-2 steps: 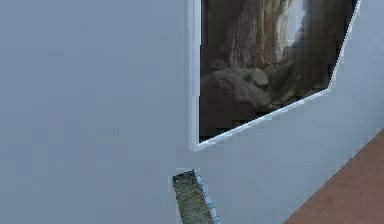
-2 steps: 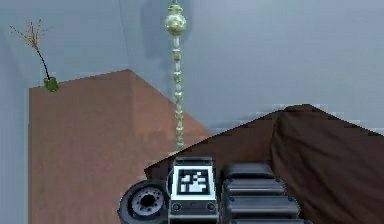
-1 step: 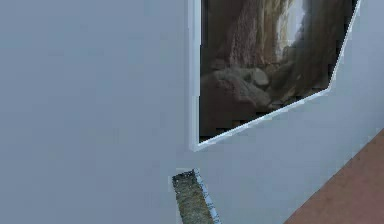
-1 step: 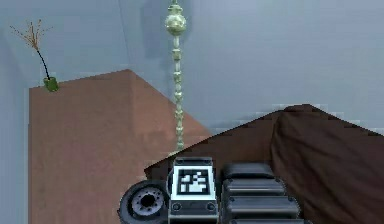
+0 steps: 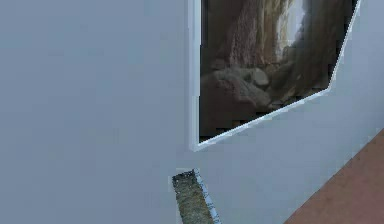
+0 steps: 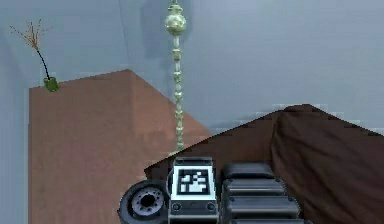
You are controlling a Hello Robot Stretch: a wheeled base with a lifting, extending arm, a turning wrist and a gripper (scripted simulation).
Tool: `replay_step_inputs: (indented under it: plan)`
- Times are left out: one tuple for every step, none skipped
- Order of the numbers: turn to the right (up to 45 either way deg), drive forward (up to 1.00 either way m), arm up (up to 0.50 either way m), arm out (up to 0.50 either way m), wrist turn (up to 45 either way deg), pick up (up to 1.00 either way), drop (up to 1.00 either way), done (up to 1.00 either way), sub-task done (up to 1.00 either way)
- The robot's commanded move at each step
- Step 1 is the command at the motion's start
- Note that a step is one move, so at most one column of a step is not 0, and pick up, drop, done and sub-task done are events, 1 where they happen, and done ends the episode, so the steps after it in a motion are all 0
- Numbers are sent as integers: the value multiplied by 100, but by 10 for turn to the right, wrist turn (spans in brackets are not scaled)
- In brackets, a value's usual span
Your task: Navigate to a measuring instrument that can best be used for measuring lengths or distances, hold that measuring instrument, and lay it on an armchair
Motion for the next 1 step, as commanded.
replay_step_inputs:
  plan:
    - [450,0,0,0,0,0,0,0,0]
